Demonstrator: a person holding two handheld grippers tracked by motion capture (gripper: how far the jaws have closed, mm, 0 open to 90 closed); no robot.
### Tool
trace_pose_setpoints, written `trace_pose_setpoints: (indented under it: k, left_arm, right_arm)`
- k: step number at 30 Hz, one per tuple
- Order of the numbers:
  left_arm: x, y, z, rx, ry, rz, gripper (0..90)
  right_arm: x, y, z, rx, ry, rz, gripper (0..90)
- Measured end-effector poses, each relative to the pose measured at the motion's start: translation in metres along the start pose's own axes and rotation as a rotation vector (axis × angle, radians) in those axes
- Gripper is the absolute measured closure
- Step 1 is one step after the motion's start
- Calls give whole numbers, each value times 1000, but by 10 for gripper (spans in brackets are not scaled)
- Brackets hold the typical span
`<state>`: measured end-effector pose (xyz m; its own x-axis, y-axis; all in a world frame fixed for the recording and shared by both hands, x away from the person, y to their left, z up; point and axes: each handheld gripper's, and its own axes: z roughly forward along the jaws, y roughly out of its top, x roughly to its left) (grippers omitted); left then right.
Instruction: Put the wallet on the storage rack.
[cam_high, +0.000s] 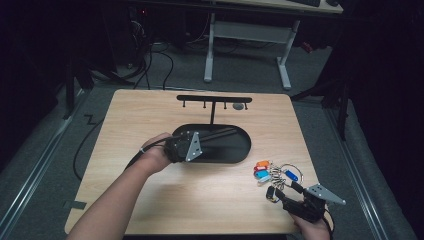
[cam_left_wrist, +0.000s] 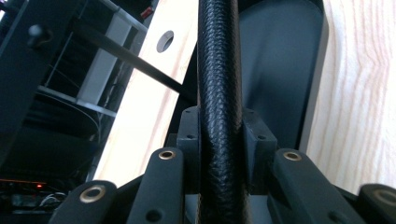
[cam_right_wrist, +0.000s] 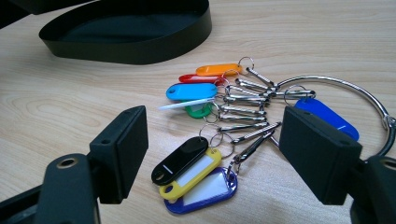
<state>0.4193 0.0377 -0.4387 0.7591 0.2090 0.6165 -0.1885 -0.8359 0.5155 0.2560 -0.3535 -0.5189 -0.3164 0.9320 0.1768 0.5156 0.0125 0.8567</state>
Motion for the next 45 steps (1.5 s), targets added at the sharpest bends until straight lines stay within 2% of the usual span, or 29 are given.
trace_pose_setpoints:
  k: [7,12,21,22,24,27,29,33,45]
  left_arm:
    - [-3,3,26,40,-2,90,732]
    - [-4,0,43,48,1,99,733]
    - [0,-3,63,33,5,90,734]
    - [1,-3,65,44,7,95,734]
    - [3,-1,69,65,-10,84,735]
    - [5,-1,73,60,-21,93,734]
    - [6,-4,76,69,-41,79,733]
    - [5,-5,76,77,-43,85,728]
    - [4,-6,79,108,-93,44,687]
  right_arm:
    - [-1,0,1,0,6,0,243]
    - [-1,0,1,-1,10,5,244]
    - [-1,-1,3,3,21,10,244]
    - [-1,-1,3,4,22,10,244]
    - [-1,-1,4,7,25,12,243]
    - [-1,-1,3,6,27,12,243]
    - [-1,-1,3,5,27,14,243]
    - [-2,-2,2,2,26,18,244]
    - [-1,-2,2,6,23,18,244]
